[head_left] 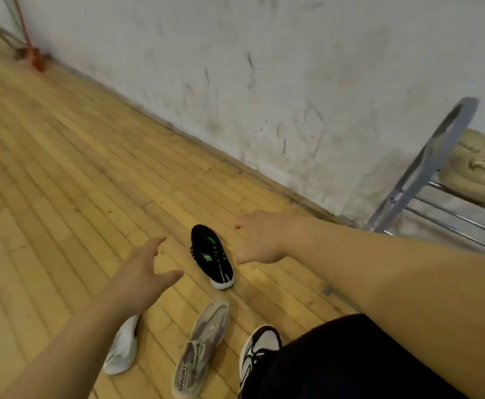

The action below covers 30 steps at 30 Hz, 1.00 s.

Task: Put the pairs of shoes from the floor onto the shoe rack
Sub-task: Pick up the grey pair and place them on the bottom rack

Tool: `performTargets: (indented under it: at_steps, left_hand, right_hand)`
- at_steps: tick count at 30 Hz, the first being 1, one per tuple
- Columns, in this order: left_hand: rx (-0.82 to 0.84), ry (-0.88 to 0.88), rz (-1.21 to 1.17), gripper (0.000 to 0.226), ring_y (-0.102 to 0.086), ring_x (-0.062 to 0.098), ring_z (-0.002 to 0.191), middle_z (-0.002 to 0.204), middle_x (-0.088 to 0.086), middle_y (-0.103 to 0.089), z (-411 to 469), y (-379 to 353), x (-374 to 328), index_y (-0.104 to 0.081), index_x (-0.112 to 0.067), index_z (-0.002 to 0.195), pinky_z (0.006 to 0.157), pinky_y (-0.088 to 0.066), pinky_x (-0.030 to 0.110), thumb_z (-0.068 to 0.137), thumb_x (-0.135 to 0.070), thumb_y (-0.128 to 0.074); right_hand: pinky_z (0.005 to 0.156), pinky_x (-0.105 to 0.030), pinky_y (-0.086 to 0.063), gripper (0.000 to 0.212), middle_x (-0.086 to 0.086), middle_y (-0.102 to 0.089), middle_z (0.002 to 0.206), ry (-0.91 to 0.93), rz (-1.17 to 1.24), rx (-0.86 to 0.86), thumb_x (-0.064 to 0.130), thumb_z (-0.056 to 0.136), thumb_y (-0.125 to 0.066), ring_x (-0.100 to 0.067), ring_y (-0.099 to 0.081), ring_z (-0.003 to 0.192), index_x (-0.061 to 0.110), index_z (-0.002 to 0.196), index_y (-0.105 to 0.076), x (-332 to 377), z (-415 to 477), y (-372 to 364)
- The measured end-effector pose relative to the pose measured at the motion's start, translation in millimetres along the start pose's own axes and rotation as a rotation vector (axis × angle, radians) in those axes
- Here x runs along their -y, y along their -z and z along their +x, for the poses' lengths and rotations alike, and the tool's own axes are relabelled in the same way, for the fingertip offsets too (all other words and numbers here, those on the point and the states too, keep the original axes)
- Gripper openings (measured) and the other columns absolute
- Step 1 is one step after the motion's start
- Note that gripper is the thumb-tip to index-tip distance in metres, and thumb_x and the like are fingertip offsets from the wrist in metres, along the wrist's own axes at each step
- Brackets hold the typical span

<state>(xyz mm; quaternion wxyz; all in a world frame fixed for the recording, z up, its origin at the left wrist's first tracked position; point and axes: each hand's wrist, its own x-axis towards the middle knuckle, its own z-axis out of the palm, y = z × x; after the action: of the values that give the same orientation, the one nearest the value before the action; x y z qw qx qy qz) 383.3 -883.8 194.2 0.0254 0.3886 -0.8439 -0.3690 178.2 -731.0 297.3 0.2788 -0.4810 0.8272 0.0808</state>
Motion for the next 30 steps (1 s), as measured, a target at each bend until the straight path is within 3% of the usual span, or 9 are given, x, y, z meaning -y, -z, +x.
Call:
performTargets:
  at_steps: [4,9,13,15,17,20,25,27,30]
  left_hand:
    - [0.017,0.200,0.035,0.096,-0.037,0.033,0.145,0.162,0.012,-0.032,18,-34,94,-0.024,-0.031,0.161,0.111,-0.039,0.045,0.085,-0.057,-0.076]
    - [0.131,0.293,0.056,0.104,-0.037,0.026,0.145,0.163,0.007,-0.031,18,-105,159,-0.022,-0.032,0.162,0.114,-0.037,0.039,0.080,-0.065,-0.076]
    - [0.341,0.280,0.062,0.112,-0.035,0.028,0.144,0.161,0.003,-0.027,12,-179,157,-0.012,-0.042,0.162,0.114,-0.039,0.042,0.075,-0.066,-0.078]
    - [0.423,0.261,0.128,0.116,-0.036,0.030,0.138,0.156,0.003,-0.028,7,-213,151,-0.005,-0.045,0.161,0.110,-0.043,0.045,0.072,-0.066,-0.078]
    - [0.402,0.222,0.256,0.114,-0.036,0.031,0.130,0.152,0.003,-0.027,1,-238,147,0.002,-0.047,0.159,0.102,-0.048,0.048,0.075,-0.059,-0.075]
    - [0.354,0.245,0.200,0.109,-0.037,0.030,0.125,0.143,0.002,-0.032,-1,-249,144,0.002,-0.051,0.157,0.099,-0.049,0.049,0.076,-0.048,-0.070]
    - [0.246,0.171,-0.304,0.087,-0.066,0.006,0.101,0.121,-0.015,-0.062,-3,-196,122,-0.024,-0.071,0.139,0.086,-0.060,0.032,0.076,-0.041,-0.076]
    - [0.210,0.041,-0.345,0.087,-0.066,-0.002,0.100,0.119,-0.023,-0.064,-8,-161,104,-0.025,-0.075,0.133,0.080,-0.057,0.020,0.080,-0.032,-0.079]
    - [0.153,-0.172,-0.321,0.094,-0.064,0.002,0.103,0.117,-0.029,-0.060,-15,-111,61,-0.027,-0.071,0.140,0.081,-0.057,0.024,0.078,-0.025,-0.082]
  right_hand:
    - [0.082,-0.040,-0.053,0.079,-0.010,-0.046,0.139,0.067,-0.189,0.148,0.056,0.093,-0.062,-0.030,-0.056,0.108,0.020,0.156,-0.030,40,69,-28]
    - [0.098,-0.045,-0.053,0.087,-0.014,-0.039,0.148,0.087,-0.057,0.263,0.051,0.094,-0.060,-0.035,-0.052,0.123,0.018,0.161,-0.017,48,125,-111]
    - [0.095,-0.045,-0.055,0.047,-0.009,-0.058,0.119,-0.027,-0.116,0.482,0.048,0.090,-0.068,-0.032,-0.060,0.111,0.018,0.121,-0.051,4,143,-158]
    - [0.098,-0.039,-0.051,0.064,-0.013,-0.055,0.133,-0.046,-0.092,0.457,0.049,0.090,-0.071,-0.035,-0.056,0.123,0.016,0.139,-0.045,-10,146,-159]
    - [0.095,-0.037,-0.049,0.087,-0.014,-0.050,0.145,-0.078,-0.045,0.398,0.051,0.091,-0.069,-0.033,-0.054,0.125,0.018,0.158,-0.025,-14,149,-155]
    - [0.098,-0.041,-0.052,0.093,-0.012,-0.048,0.151,-0.091,0.088,0.342,0.048,0.092,-0.068,-0.032,-0.057,0.120,0.026,0.163,-0.013,-8,154,-152]
    - [0.099,-0.042,-0.054,0.096,-0.011,-0.044,0.155,-0.092,0.307,0.258,0.043,0.088,-0.072,-0.032,-0.057,0.123,0.035,0.163,-0.012,6,151,-140]
    - [0.105,-0.042,-0.049,0.098,-0.008,-0.039,0.160,-0.113,0.432,0.150,0.046,0.085,-0.073,-0.032,-0.050,0.134,0.037,0.163,-0.013,6,144,-128]
    - [0.103,-0.042,-0.051,0.094,-0.006,-0.042,0.157,-0.138,0.705,0.079,0.044,0.084,-0.075,-0.028,-0.053,0.132,0.035,0.161,-0.022,6,120,-88]
